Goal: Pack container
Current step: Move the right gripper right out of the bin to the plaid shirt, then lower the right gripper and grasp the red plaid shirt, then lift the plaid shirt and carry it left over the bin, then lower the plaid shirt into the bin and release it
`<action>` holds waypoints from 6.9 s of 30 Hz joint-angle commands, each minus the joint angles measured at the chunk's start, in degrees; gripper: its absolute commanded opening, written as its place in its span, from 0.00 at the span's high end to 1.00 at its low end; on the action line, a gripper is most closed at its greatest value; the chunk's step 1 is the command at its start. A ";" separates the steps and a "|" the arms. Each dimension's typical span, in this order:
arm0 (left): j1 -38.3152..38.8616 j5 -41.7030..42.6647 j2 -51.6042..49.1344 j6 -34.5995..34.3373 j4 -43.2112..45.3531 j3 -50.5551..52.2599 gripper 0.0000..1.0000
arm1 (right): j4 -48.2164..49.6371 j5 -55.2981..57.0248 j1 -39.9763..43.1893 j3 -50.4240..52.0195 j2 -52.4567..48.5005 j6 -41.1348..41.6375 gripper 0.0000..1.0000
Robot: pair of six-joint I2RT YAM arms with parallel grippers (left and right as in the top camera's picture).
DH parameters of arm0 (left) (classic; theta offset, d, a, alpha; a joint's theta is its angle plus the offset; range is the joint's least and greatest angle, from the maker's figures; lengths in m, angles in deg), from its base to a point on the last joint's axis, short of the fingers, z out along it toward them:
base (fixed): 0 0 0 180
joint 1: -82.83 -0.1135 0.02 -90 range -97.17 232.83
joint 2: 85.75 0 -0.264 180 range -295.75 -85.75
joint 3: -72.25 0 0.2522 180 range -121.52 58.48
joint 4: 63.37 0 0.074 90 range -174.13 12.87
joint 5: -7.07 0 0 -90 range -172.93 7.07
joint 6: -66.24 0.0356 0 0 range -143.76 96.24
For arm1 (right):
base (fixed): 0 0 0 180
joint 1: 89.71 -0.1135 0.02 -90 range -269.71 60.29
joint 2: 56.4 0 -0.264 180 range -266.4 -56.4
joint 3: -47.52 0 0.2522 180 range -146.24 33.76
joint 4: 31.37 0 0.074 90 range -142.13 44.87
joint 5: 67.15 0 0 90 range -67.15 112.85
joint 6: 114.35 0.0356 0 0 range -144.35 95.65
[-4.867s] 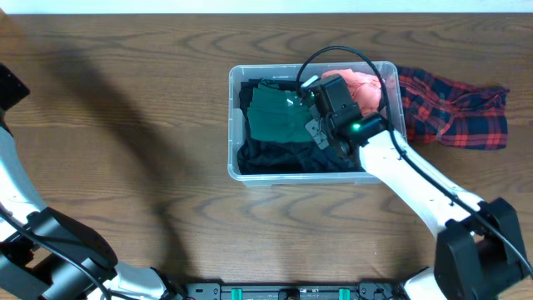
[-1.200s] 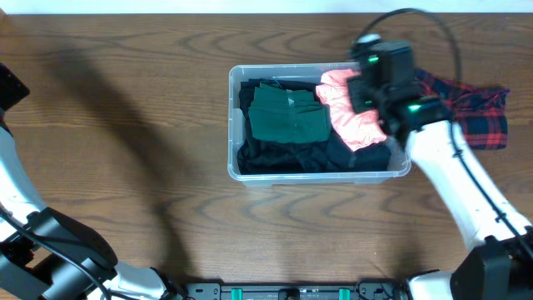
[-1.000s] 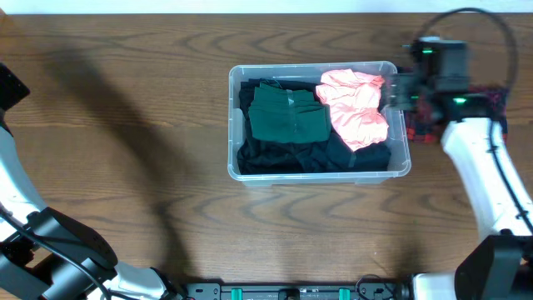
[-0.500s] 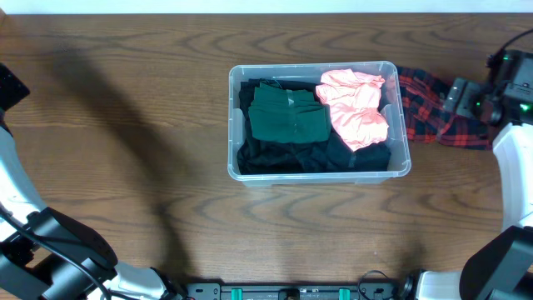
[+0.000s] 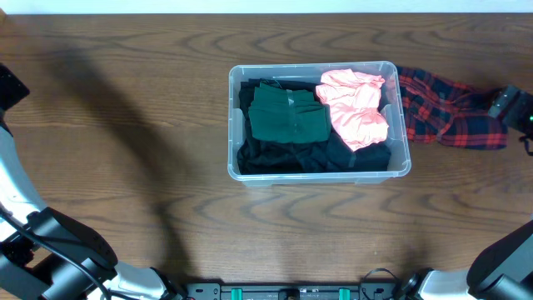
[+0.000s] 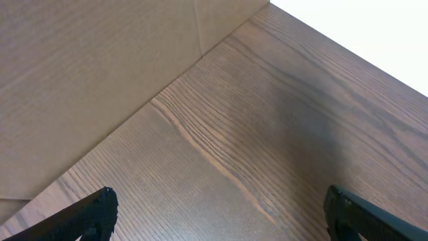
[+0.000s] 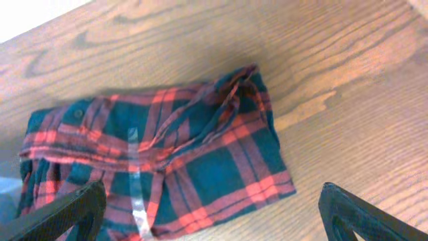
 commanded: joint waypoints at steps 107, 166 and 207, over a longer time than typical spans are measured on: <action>-0.15 -0.31 0.15 -0.70 -0.11 -0.44 0.02 | 12.85 -43.95 6.60 -8.96 1.88 14.01 0.99; -0.15 -0.31 0.15 -0.70 -0.11 -0.44 0.02 | 17.81 -6.62 -60.26 -8.87 9.49 44.78 0.99; -0.15 -0.31 0.15 -0.70 -0.11 -0.44 0.02 | -3.67 2.67 -62.38 -8.83 8.50 29.81 0.99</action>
